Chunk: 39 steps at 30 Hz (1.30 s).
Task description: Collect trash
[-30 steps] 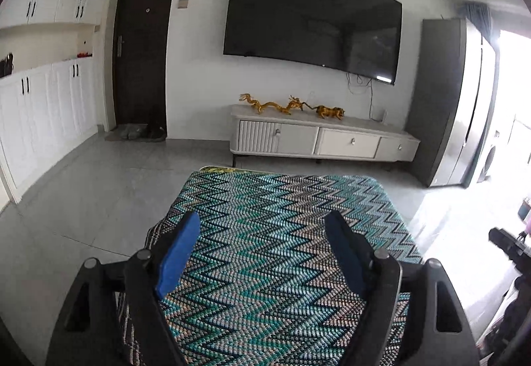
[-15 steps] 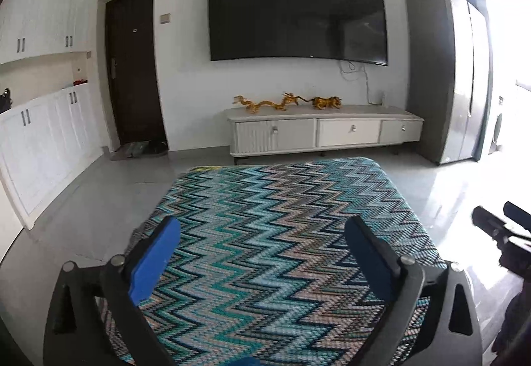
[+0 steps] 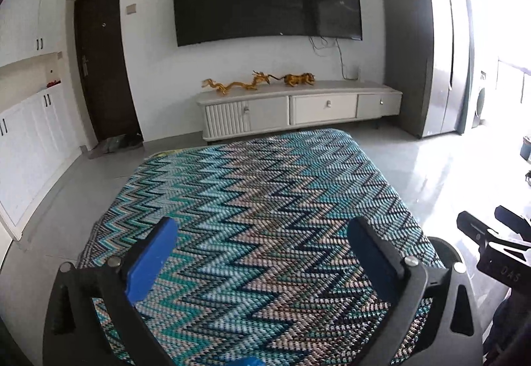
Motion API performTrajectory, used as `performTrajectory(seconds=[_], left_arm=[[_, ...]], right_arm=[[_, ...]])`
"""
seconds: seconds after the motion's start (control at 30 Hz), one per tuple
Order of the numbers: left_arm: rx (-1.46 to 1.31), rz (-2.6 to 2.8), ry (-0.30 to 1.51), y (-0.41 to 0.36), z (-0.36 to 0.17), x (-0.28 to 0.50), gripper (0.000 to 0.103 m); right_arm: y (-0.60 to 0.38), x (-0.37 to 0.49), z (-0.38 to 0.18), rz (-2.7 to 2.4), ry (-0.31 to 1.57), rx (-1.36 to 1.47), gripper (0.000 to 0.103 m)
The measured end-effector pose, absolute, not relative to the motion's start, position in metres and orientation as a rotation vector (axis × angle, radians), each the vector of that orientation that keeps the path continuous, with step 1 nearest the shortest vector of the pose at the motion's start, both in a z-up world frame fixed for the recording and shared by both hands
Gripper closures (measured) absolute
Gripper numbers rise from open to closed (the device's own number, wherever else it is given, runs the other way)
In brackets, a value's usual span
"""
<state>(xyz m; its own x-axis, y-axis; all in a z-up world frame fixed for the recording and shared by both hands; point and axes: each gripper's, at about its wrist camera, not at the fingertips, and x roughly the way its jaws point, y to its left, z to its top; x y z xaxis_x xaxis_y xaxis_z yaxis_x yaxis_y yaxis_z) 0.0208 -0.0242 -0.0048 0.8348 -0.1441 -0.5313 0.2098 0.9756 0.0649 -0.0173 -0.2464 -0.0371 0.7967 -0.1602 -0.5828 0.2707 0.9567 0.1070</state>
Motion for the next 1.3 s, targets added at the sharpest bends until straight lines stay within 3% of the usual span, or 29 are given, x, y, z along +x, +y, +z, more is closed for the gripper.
performTrajectory(seconds=[0.53, 1.3], left_arm=[[0.165, -0.225, 0.612, -0.046, -0.034, 0.031, 0.000], [0.187, -0.248, 0.575, -0.054, -0.029, 0.015, 0.000]], right_arm=[[-0.264, -0.022, -0.053, -0.322, 0.615, 0.167, 0.005], [-0.259, -0.041, -0.040, -0.363, 0.559, 0.092, 0.005]])
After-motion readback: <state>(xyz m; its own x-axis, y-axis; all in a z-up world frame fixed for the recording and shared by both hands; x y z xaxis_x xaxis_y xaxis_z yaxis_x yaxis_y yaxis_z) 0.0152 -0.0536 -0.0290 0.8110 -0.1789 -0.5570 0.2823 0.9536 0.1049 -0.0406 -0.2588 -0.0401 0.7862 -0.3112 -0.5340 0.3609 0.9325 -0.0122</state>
